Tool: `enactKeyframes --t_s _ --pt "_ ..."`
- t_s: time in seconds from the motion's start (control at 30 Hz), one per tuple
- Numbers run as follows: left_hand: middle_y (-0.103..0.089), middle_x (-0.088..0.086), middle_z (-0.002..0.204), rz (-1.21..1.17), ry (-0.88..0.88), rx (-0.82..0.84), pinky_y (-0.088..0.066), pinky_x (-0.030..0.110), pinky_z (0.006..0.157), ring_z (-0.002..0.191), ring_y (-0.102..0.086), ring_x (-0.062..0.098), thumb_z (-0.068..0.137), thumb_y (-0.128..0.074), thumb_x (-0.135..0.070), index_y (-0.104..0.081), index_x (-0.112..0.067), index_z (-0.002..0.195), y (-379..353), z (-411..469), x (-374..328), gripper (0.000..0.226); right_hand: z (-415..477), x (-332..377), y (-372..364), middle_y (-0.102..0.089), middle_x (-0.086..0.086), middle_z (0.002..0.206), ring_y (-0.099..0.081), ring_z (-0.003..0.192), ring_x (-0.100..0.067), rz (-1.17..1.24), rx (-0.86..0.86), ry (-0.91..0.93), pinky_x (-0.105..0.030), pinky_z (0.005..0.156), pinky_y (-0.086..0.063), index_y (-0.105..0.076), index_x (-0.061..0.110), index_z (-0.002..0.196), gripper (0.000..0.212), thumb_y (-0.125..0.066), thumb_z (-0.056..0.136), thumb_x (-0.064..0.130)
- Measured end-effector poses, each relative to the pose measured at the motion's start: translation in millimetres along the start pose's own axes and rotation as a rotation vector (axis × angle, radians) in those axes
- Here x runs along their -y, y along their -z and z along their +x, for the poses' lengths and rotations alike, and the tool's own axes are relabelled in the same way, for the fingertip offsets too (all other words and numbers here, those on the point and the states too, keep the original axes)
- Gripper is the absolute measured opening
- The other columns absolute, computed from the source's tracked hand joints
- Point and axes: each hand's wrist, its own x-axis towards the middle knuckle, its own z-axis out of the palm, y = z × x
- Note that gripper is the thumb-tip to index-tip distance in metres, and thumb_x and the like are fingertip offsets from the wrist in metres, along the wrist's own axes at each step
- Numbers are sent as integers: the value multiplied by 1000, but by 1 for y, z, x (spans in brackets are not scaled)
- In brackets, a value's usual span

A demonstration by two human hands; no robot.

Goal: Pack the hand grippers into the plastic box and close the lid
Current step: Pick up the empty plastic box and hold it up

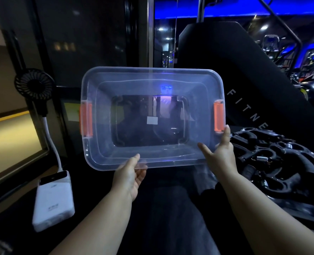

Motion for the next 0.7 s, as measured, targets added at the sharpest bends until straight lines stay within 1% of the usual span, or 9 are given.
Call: enactKeyframes --t_s 0.1,0.17,0.23,0.3,0.37,0.43,0.53,0.6,0.7 --pt "-65 5 82 90 -59 -22 -40 20 53 61 -50 10 87 -67 -26 -60 -15 93 0 -2 2 14 -3 8 9 -37 -14 132 -47 117 -29 -91 47 -6 -35 93 -39 4 25 153 101 -67 84 46" --pt "-56 1 76 146 -91 -42 -40 27 51 56 -41 11 85 -69 -30 -61 -13 98 -1 -2 4 23 -2 11 18 -31 -17 140 -42 125 -32 -193 101 -44 -38 103 -35 -2 20 154 97 -64 85 50" --pt "-45 -1 67 190 -94 -68 -45 37 58 52 -34 12 83 -70 -37 -61 -13 103 -2 -1 5 32 0 13 29 -33 -16 136 -43 124 -35 -269 141 -73 -41 102 -38 -20 19 149 87 -62 82 53" --pt "-36 -2 61 206 -86 -96 -40 31 59 50 -27 13 81 -71 -43 -59 -14 101 -1 -1 7 37 -2 13 42 -41 -14 128 -45 121 -35 -326 176 -42 -41 100 -41 -42 22 135 66 -62 80 51" --pt "-31 -3 59 196 -86 -122 -36 25 56 47 -23 12 79 -72 -45 -56 -14 96 0 -2 8 39 -7 11 55 -46 -13 125 -42 123 -33 -410 185 19 -39 102 -38 -50 27 130 54 -61 82 49" --pt "-29 -4 57 193 -108 -139 -33 24 51 45 -22 11 78 -72 -46 -50 -13 83 -1 -1 8 39 -15 5 66 -50 -10 128 -38 127 -31 -519 182 73 -38 104 -34 -52 29 132 54 -60 84 51" --pt "-28 -3 55 194 -171 -173 -32 25 54 46 -23 13 74 -77 -44 -32 -19 61 0 2 9 53 -29 -6 71 -50 2 132 -33 131 -23 -676 184 125 -38 104 -32 -54 35 131 53 -58 83 58" --pt "-24 -3 54 200 -204 -206 -25 26 48 46 -21 14 73 -79 -41 -24 -21 59 2 3 10 60 -38 -15 71 -46 8 135 -31 133 -18 -731 156 143 -38 106 -27 -49 41 131 56 -56 81 63" --pt "-23 -3 51 179 -195 -217 -21 21 42 39 -19 11 75 -79 -37 -22 -22 63 4 3 10 59 -43 -25 71 -46 8 137 -36 131 -18 -724 99 155 -37 108 -26 -42 43 136 65 -53 77 69"
